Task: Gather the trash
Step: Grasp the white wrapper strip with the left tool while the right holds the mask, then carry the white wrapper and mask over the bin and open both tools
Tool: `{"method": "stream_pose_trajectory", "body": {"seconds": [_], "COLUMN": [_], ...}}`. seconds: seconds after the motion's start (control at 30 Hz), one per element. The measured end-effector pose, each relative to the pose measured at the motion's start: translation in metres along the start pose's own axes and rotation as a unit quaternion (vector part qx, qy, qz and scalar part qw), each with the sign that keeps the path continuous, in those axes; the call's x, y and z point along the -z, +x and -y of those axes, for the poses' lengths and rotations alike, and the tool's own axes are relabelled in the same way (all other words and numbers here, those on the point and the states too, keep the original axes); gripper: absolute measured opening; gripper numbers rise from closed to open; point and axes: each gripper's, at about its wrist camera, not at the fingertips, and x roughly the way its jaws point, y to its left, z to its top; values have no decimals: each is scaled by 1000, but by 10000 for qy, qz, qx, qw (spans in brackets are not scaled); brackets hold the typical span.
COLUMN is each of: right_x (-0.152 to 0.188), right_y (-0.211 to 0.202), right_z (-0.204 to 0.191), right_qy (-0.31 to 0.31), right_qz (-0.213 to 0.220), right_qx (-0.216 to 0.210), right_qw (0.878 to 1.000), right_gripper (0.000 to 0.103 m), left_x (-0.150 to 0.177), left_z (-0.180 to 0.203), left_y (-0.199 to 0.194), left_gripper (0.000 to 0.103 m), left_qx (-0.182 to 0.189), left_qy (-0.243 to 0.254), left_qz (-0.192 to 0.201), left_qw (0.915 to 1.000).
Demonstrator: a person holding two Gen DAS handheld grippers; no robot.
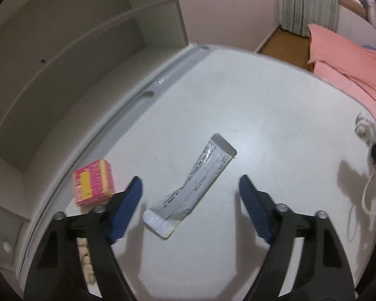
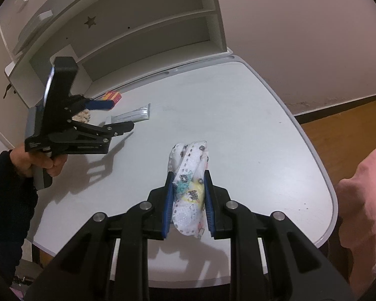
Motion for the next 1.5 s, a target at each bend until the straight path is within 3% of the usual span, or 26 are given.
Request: {"method": "stream_pose_trajectory", "body": {"seconds": [0.07,0.1,0.13,0.23,0.43,0.57,0.73,0.8,0.93,1.1,1.27,1.5], "right_x": [-1,0,1,3,23,60,123,145,176,205,228,232], "right_y": [2,1,0,-4,-38,-75,-108,-112,-100,-59,-32,-28], "right_z": [4,5,7,12,49,106,194,226,275,322,344,346], "right_qy": [27,31,36,81,457,969,1947,2282,2717,3015,3340,3351], "right_qz": [-20,-26,-38,-20,211,406,358,244,0,-601,-1029,-1090], "right_qx": [10,13,16,26,274,900,1715,1912,2135,2239,2006,1892], "right_qw": [10000,10000,10000,10000,9984,9904,9651,9543,9384,9248,9152,9165], "right_gripper": [22,22,22,22,22,22,22,22,22,22,22,22], "left_x": [0,-1,-1,3,-8,-28,-52,-60,-63,-54,-47,-53], "left_z": [-3,-6,-7,0,60,132,234,276,343,387,410,423], "left_y": [3,5,6,2,-22,-42,-56,-52,-32,4,35,48], "left_gripper": [59,49,32,17,14,13,13,13,13,13,13,13], "left_qx": [90,162,203,244,509,804,1315,1644,1969,2117,2049,2097], "left_qy": [-106,-149,-197,-388,-654,-497,-159,-56,127,158,228,298], "left_qz": [4,-3,-25,-72,153,484,840,825,684,375,102,-26], "left_qw": [9999,9998,9996,9989,9964,9943,9876,9829,9780,9765,9785,9773]}}
